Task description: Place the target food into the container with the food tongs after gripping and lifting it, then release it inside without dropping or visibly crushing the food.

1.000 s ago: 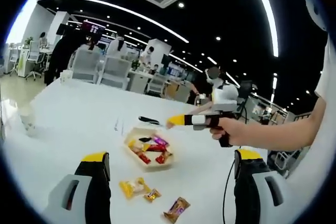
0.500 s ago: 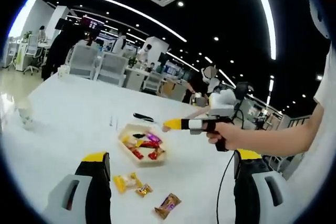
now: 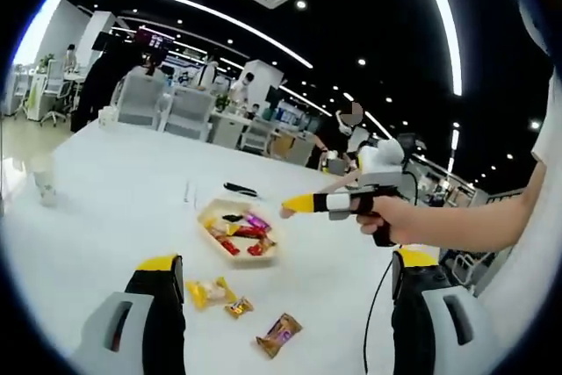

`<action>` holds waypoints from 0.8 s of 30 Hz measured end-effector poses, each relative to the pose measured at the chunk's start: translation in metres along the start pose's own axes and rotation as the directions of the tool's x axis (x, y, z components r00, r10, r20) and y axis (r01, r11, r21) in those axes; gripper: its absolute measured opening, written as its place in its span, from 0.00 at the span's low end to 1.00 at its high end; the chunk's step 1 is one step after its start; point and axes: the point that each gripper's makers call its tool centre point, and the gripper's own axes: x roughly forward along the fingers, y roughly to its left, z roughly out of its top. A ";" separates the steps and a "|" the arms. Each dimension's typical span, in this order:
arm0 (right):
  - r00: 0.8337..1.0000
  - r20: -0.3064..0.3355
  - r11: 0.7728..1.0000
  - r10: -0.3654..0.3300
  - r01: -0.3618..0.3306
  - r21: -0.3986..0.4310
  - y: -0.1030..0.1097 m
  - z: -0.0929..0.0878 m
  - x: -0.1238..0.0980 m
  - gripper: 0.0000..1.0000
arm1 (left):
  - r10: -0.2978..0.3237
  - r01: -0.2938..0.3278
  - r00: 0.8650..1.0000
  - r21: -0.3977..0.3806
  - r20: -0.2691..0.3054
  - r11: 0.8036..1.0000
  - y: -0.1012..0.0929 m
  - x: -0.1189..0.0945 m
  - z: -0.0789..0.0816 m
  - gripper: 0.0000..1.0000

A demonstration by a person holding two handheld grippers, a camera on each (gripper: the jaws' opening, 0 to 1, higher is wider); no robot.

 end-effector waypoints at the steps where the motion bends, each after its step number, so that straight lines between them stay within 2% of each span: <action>1: 1.000 -0.003 1.000 0.002 -0.002 0.000 0.002 -0.002 0.000 0.29 | -0.002 0.002 1.000 -0.003 0.005 1.000 0.000 -0.001 -0.001 0.99; 5: 1.000 -0.017 1.000 0.008 -0.008 0.000 0.006 -0.011 0.001 0.29 | 0.000 0.000 1.000 -0.004 -0.010 1.000 0.003 -0.006 -0.004 0.99; 10: 0.999 -0.028 1.000 0.018 -0.018 -0.008 0.012 -0.017 -0.001 0.29 | 0.012 -0.012 1.000 -0.001 -0.006 1.000 0.011 -0.011 0.000 0.99; 16: 0.998 -0.056 0.999 0.034 -0.035 -0.023 0.021 -0.027 0.001 0.29 | 0.033 -0.033 0.999 -0.006 0.027 0.999 0.015 -0.016 0.004 0.99; 20: 0.994 -0.098 0.997 0.056 -0.060 -0.043 0.028 -0.037 0.004 0.29 | 0.039 -0.039 0.999 -0.008 0.025 0.999 0.017 -0.017 0.000 0.99; 24: 0.991 -0.115 0.996 0.064 -0.071 -0.062 0.031 -0.040 0.007 0.29 | 0.047 -0.046 0.998 -0.014 0.031 0.999 0.022 -0.018 0.002 0.99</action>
